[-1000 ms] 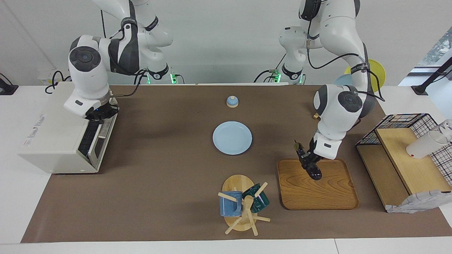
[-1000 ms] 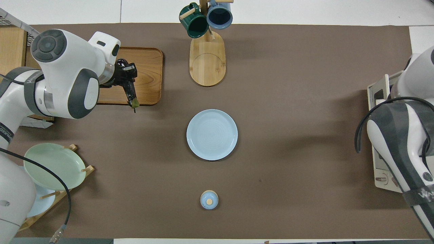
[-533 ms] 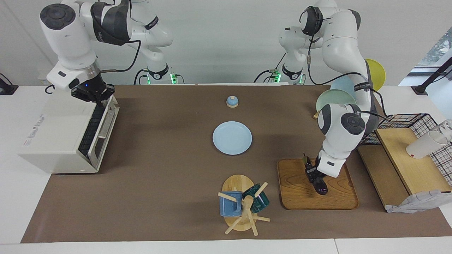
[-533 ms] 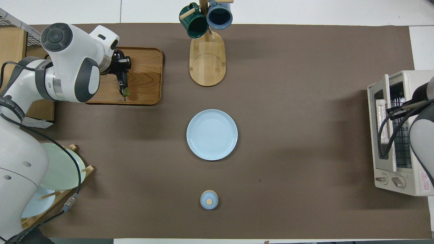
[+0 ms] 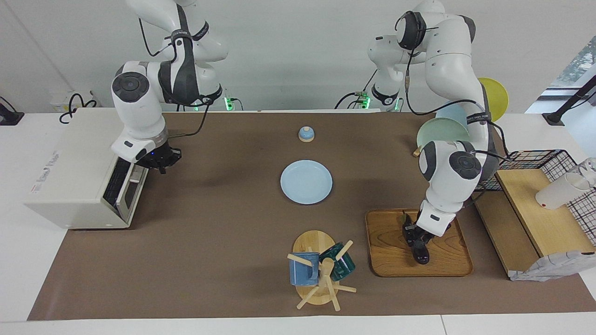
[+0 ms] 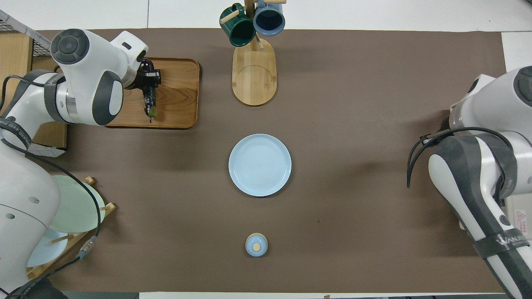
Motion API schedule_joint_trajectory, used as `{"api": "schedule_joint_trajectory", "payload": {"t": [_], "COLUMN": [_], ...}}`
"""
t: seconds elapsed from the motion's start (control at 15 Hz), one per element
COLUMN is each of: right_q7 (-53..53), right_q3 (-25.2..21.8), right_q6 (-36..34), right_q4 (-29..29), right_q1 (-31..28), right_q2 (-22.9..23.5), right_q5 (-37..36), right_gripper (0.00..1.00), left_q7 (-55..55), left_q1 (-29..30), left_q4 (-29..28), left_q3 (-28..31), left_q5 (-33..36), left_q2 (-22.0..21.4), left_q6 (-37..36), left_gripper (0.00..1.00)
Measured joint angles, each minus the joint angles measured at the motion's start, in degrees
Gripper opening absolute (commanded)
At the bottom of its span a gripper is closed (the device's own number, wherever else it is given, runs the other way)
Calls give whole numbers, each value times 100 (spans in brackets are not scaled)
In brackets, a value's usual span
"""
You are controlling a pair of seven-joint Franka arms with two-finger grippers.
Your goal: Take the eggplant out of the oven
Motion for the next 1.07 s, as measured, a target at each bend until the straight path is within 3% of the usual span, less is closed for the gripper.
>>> {"api": "schedule_joint_trajectory", "payload": {"t": [0.27, 0.47, 0.73, 1.07], "right_q7": [-13, -41, -327, -519], "right_q3": [-25, -33, -28, -30], "right_q6": [-20, -20, -35, -743], "right_q4": [-80, -232, -230, 313], "right_q1": [-209, -281, -285, -347], "right_q2": [-53, -103, -161, -171], "right_q5": [-129, -163, -753, -571], "right_gripper": [0, 0, 0, 0], "left_q7": [14, 3, -6, -6], "left_q1": [26, 30, 34, 59], "left_q4": [173, 244, 246, 36], "left_q3": [-9, -13, -8, 5], "left_q5": [-7, -220, -284, -284], "left_q2": [-293, -1005, -1993, -3035], "left_q6": [-620, -1566, -2786, -4100], "left_gripper": [100, 100, 100, 100]}}
